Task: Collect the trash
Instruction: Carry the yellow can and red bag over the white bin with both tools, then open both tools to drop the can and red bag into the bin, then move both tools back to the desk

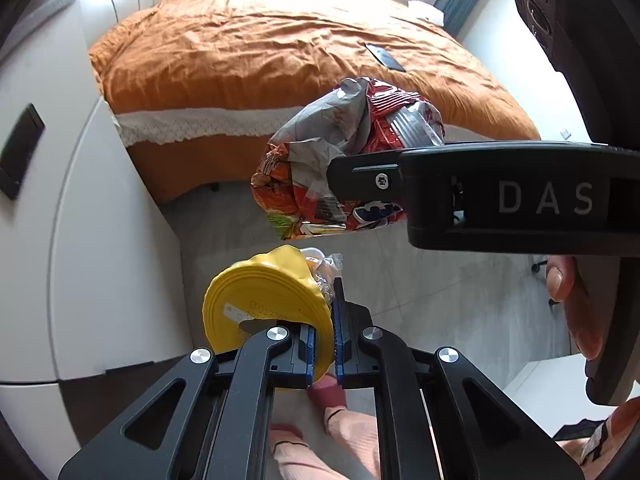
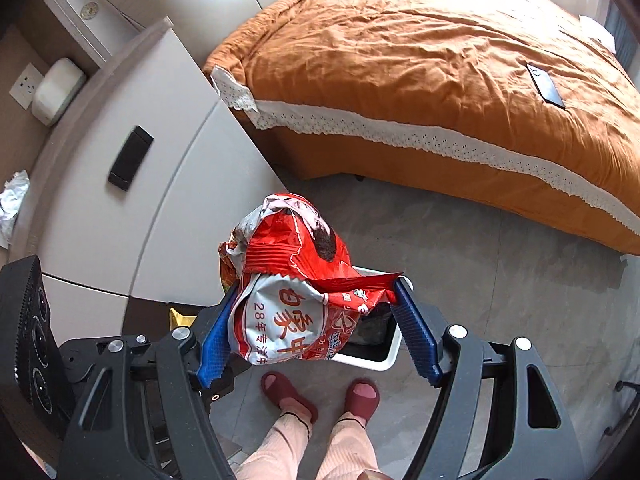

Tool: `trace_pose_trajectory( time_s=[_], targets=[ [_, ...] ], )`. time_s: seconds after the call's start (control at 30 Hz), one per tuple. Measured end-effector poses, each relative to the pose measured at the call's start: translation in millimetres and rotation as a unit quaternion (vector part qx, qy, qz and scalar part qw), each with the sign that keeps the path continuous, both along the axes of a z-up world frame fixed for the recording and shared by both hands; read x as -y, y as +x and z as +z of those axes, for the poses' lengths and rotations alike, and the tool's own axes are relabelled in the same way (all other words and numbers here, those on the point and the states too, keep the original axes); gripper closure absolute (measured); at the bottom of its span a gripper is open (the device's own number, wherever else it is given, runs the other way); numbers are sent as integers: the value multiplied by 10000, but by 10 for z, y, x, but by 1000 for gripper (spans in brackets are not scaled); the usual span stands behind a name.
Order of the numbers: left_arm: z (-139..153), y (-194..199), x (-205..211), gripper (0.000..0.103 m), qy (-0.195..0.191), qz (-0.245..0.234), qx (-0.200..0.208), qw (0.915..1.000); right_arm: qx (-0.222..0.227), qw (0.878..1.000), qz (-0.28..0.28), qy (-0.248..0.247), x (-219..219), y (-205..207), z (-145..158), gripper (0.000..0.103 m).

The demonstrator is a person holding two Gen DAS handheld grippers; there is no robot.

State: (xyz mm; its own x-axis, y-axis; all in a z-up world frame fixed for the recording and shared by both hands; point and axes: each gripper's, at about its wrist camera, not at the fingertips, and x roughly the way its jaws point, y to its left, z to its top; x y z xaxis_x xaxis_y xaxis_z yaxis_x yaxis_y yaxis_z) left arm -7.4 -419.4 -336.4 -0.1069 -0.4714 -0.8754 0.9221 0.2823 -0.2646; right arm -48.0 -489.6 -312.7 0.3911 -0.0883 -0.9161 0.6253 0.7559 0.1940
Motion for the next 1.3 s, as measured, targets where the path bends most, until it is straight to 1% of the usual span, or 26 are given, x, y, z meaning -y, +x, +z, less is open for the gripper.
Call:
trace_pose_trajectory(
  time_s=[0.13,0.23,0.27,0.3,0.33,0.37,0.4,0.47,0.5,0.6,0.77,0.83,1.07,1.17,1.3],
  targets=[
    [-505,-2,124,97,121,-34,-151,9998,-139,9999,83,58,101,10,-479,30],
    [-779,-31,178,96,214,-11,-232,9995,-248,9995,117,137,176,15,-806,29],
    [-891,-16,242,95,244,-7,-277,9993,-281,9993,134,197,195,17,-896,26],
    [-967,-14,261,86,277,3,-325,9991,-369,9987,171,306,230,25,-1039,16],
    [-1043,-18,286,54,307,32,-360,9989,-420,9983,164,362,255,15,-1134,11],
    [-1116,-28,292,33,308,78,-381,9988,-449,9981,132,396,269,1,-1203,9],
    [-1172,-42,292,8,283,118,-357,9989,-498,9979,111,410,287,-12,-1272,8],
    [-1227,-77,287,7,314,124,-309,9990,-607,9973,135,395,302,-36,-1375,5],
    [-1263,-82,290,6,344,143,-307,9988,-646,9971,147,379,306,-48,-1404,5],
    [-1317,-75,283,5,429,224,-431,9979,-723,9964,184,408,310,-98,-1457,5],
    [-1336,-55,238,5,525,376,-508,9966,-724,9963,218,408,277,-121,-1433,5],
    [-1295,-50,211,5,525,438,-523,9963,-700,9964,215,428,261,-125,-1391,5],
    [-939,13,118,5,344,732,-461,9957,-544,9973,185,448,219,-120,-1134,5],
    [-737,31,79,5,236,815,-316,9959,-440,9979,153,453,189,-122,-953,5],
    [-495,67,13,5,85,891,-225,9957,-300,9987,131,383,141,-105,-685,5]
  ],
)
